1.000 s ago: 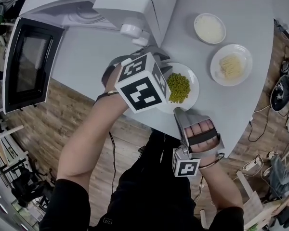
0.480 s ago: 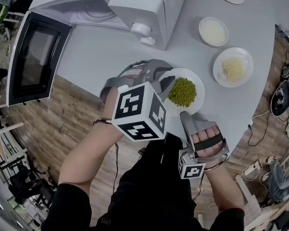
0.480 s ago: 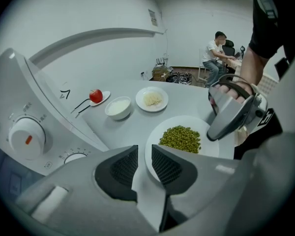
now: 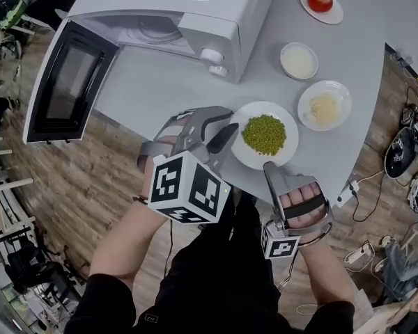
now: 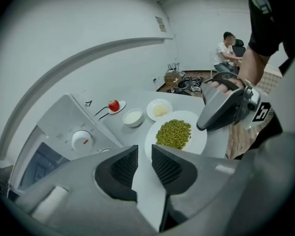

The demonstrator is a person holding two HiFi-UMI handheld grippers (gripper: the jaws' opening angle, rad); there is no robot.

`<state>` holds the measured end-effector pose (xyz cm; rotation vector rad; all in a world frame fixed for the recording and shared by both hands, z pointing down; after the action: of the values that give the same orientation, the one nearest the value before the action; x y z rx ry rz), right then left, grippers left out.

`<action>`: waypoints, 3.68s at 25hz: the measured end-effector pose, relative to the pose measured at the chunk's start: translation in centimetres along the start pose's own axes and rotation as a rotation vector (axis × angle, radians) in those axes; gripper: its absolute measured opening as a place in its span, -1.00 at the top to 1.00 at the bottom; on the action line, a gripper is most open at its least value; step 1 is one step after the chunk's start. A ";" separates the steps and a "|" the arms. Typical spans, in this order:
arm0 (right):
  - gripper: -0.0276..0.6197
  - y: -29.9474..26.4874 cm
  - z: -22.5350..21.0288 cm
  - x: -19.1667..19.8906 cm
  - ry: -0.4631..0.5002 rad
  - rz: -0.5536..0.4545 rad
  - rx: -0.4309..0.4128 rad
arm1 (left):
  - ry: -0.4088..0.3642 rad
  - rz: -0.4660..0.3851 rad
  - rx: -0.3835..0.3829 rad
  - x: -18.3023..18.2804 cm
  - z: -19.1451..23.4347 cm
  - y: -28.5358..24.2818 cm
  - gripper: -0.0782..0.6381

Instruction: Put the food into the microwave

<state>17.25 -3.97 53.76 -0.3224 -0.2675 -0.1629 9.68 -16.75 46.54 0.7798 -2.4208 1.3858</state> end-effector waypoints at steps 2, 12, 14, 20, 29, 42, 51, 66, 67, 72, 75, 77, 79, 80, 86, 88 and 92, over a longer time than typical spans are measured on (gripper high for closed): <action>0.84 0.4 -1.3 -0.5 0.001 -0.015 0.018 | 0.013 0.000 -0.030 -0.4 0.4 1.7 0.53; 0.84 2.9 -7.6 -3.4 0.030 -0.107 0.069 | 0.047 0.053 -0.095 -1.8 0.9 9.4 0.53; 0.84 3.3 -8.9 -4.1 0.039 -0.130 0.083 | 0.055 0.064 -0.111 -2.1 0.9 10.8 0.53; 0.84 3.7 -12.0 -6.0 0.076 -0.226 0.123 | 0.105 0.104 -0.199 -2.5 1.5 15.3 0.53; 0.84 3.4 -14.6 -9.7 0.126 -0.333 0.151 | 0.089 0.188 -0.273 -1.2 1.5 21.2 0.54; 0.84 -2.8 -15.5 -18.9 0.130 -0.261 0.190 | 0.048 0.128 -0.294 8.5 3.6 26.4 0.76; 0.84 -9.0 -14.9 -25.3 0.097 -0.127 0.234 | -0.040 0.055 -0.283 15.6 7.5 28.1 0.76; 0.84 -17.0 -13.0 -27.4 0.033 -0.057 0.222 | -0.083 0.022 -0.245 20.1 10.2 23.4 0.76; 0.84 -17.4 -12.6 -27.2 0.034 -0.055 0.219 | -0.083 0.024 -0.244 20.4 10.4 23.0 0.76; 0.84 -20.6 -10.8 -25.4 0.030 -0.039 0.203 | -0.069 0.028 -0.250 21.6 11.5 20.1 0.76; 0.83 -22.8 -9.7 -24.5 0.025 -0.035 0.199 | -0.056 0.028 -0.244 22.5 11.9 18.3 0.76; 0.83 -24.1 -9.1 -23.9 0.032 -0.035 0.197 | -0.054 0.030 -0.233 23.0 11.8 17.1 0.76; 0.83 -25.5 -8.6 -23.3 0.036 -0.032 0.197 | -0.054 0.031 -0.224 23.4 11.8 15.9 0.76; 0.83 -26.2 -8.3 -23.1 0.032 -0.030 0.195 | -0.053 0.033 -0.220 23.7 11.8 15.4 0.76; 0.83 -29.5 -7.2 -22.2 0.014 -0.002 0.183 | -0.033 0.043 -0.215 25.5 12.2 13.2 0.76; 0.83 -30.5 -6.9 -21.9 0.011 0.009 0.170 | -0.025 0.039 -0.211 25.8 12.5 12.6 0.76; 0.83 -31.7 -6.3 -21.3 0.011 0.027 0.139 | -0.013 0.032 -0.203 26.0 13.0 11.8 0.76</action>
<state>-7.89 -33.30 51.19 -0.1873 -0.2617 -0.1183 -17.81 -31.60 43.13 0.7035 -2.5438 1.1250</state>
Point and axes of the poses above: the fingertips, and each gripper's own axes: y backward along the fingers, z to its left, x out of its underside, the point moved 6 cm from there along y, backward along the fingers, and after that the axes turned 15 degrees about -y, right-handed, at the moved point
